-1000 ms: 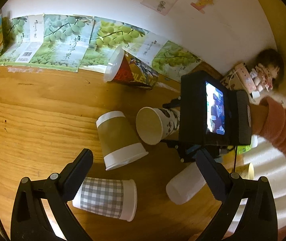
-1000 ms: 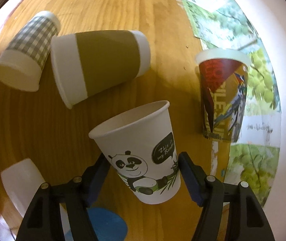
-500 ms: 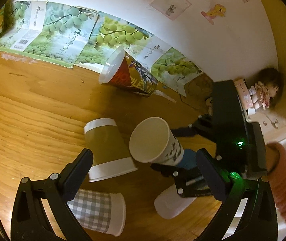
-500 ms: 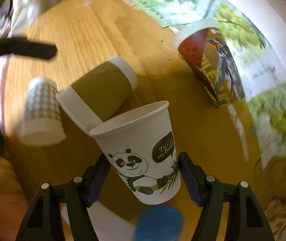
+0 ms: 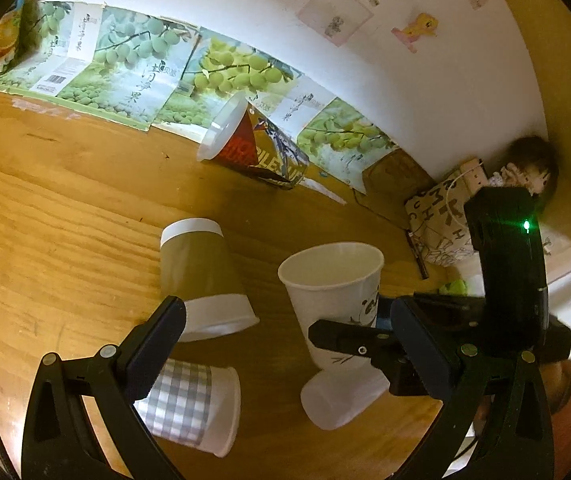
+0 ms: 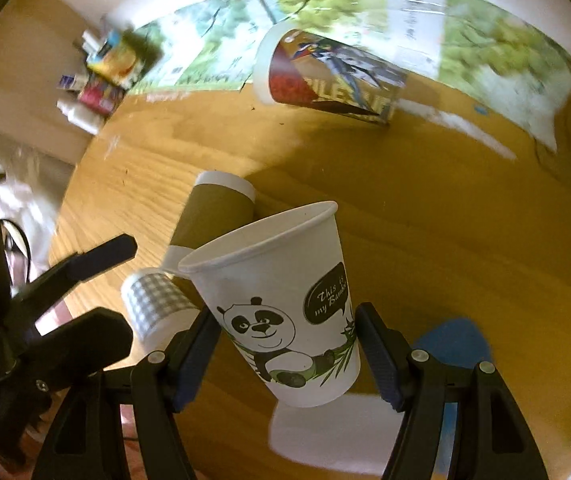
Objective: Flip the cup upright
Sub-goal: 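Lift the panda cup with the right gripper and rotate it mouth up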
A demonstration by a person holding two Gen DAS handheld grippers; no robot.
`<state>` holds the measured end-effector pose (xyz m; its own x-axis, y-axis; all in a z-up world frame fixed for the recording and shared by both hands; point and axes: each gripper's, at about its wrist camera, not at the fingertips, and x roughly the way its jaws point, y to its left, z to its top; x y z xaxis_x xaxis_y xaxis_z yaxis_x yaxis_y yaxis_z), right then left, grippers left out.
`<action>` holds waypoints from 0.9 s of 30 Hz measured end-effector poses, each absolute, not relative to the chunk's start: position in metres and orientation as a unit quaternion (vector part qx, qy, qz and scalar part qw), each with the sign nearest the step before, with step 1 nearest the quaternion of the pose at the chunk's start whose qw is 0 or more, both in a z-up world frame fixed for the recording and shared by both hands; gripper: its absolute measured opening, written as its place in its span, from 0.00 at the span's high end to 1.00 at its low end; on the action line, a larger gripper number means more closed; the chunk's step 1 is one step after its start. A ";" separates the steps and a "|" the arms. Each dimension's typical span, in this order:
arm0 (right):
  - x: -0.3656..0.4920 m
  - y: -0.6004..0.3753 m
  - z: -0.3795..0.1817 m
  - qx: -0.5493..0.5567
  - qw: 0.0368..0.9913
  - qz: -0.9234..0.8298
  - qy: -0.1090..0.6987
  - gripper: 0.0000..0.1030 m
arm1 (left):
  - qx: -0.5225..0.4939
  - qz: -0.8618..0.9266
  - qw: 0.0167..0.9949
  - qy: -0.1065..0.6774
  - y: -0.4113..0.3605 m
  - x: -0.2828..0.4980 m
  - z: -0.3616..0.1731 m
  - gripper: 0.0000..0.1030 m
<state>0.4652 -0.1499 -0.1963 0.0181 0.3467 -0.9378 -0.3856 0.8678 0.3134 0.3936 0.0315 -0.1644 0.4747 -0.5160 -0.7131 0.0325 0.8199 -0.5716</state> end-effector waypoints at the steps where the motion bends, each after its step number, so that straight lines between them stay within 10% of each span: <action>1: 0.459 -0.151 -0.194 -0.002 0.716 0.253 0.651 0.33 | -0.252 -0.167 0.823 0.481 0.033 0.390 -0.161 0.01; 27: 0.291 -0.174 -0.197 0.203 0.687 0.236 0.657 0.32 | -0.195 -0.131 0.836 0.495 0.017 0.264 -0.123 0.01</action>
